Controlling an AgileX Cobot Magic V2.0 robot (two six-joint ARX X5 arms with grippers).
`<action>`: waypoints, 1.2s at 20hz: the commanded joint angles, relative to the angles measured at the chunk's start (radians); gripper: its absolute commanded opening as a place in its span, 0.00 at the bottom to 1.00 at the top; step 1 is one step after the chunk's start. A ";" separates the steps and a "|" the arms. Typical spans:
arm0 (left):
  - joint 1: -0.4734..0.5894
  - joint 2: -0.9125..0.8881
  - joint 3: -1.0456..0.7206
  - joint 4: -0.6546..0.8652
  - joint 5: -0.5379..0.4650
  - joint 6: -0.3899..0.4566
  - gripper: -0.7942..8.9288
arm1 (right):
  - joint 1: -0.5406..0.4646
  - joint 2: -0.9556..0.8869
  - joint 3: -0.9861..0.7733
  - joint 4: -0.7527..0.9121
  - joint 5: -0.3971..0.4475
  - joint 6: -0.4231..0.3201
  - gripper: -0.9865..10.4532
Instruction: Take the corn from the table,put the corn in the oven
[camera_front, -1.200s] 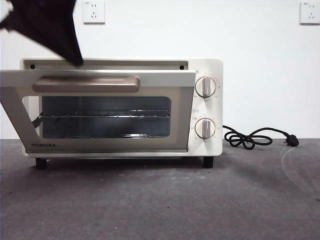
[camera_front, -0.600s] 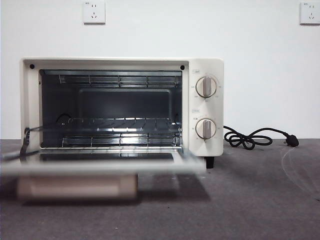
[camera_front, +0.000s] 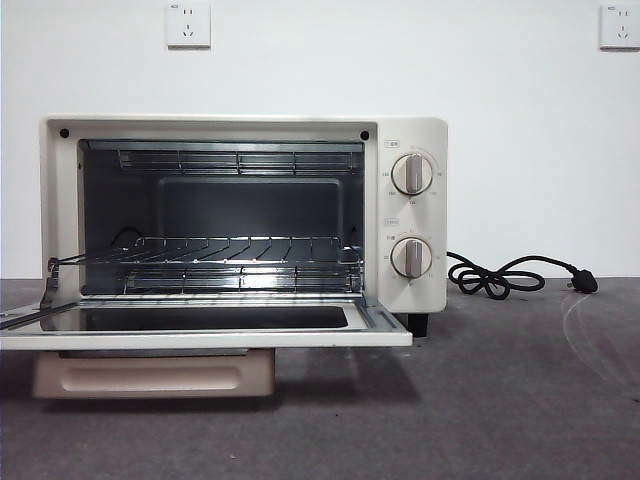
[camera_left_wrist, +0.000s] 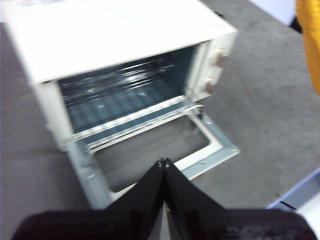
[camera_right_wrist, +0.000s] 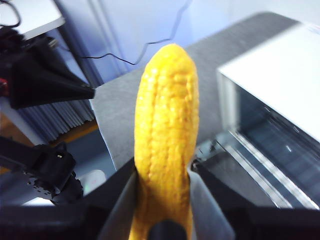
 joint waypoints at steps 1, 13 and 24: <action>-0.003 -0.044 -0.008 -0.023 -0.042 -0.020 0.08 | 0.057 0.066 0.003 0.051 0.056 -0.083 0.08; -0.003 -0.185 0.066 -0.084 -0.088 -0.045 0.08 | 0.139 0.402 0.003 0.223 0.369 -0.415 0.08; -0.003 -0.185 0.196 -0.211 -0.198 -0.045 0.08 | 0.134 0.600 0.003 0.426 0.619 -0.682 0.08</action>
